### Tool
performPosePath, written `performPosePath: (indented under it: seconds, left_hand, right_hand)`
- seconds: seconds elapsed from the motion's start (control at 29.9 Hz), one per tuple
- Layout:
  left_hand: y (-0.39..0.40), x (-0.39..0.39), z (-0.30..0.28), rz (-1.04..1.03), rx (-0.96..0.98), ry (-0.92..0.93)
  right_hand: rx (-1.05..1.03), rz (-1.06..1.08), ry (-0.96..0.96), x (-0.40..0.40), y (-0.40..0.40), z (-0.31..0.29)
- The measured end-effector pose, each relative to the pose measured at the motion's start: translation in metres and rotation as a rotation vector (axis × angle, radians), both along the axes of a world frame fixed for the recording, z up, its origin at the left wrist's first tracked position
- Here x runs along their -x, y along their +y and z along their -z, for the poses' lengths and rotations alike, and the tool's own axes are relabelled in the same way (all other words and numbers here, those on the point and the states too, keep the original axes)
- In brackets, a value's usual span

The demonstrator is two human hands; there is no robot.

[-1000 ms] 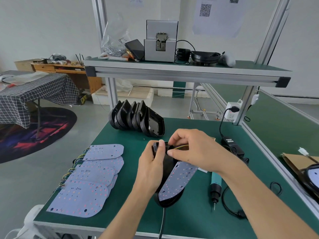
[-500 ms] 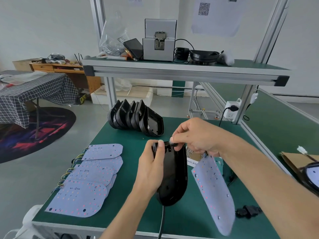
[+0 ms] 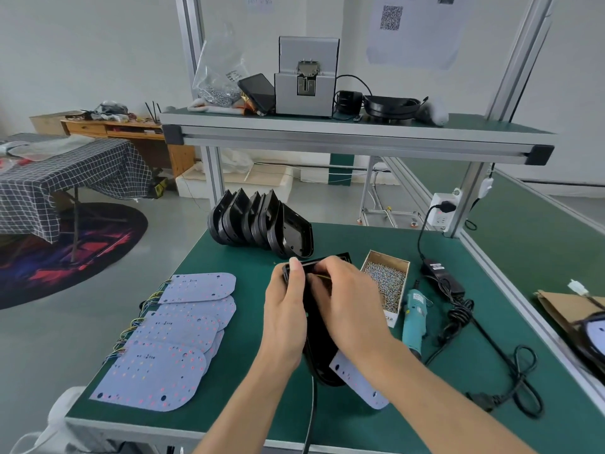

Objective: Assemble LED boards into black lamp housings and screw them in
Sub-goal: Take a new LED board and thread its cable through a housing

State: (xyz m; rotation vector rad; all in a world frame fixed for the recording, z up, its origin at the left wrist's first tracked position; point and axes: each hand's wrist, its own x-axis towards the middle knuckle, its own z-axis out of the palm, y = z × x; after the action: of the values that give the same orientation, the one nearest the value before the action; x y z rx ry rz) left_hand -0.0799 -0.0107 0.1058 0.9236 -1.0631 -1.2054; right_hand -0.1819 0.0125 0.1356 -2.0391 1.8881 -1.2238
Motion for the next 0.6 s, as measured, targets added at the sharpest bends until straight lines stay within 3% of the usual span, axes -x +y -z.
performPosePath:
  seconds: [0.23,0.4,0.6]
  left_hand:
    - [0.0,-0.003,0.001,-0.002,-0.01,-0.035]
    - [0.001,-0.002,0.003,-0.01,0.111,-0.253]
    - [-0.008,-0.018,0.0,-0.041,0.081,-0.205]
  right_hand:
    - [0.021,0.01,0.159,-0.008,0.005,0.006]
    - [-0.03,0.018,0.301,-0.009,0.003,0.002]
    - [-0.074,-0.192,-0.023,0.008,0.001,-0.003]
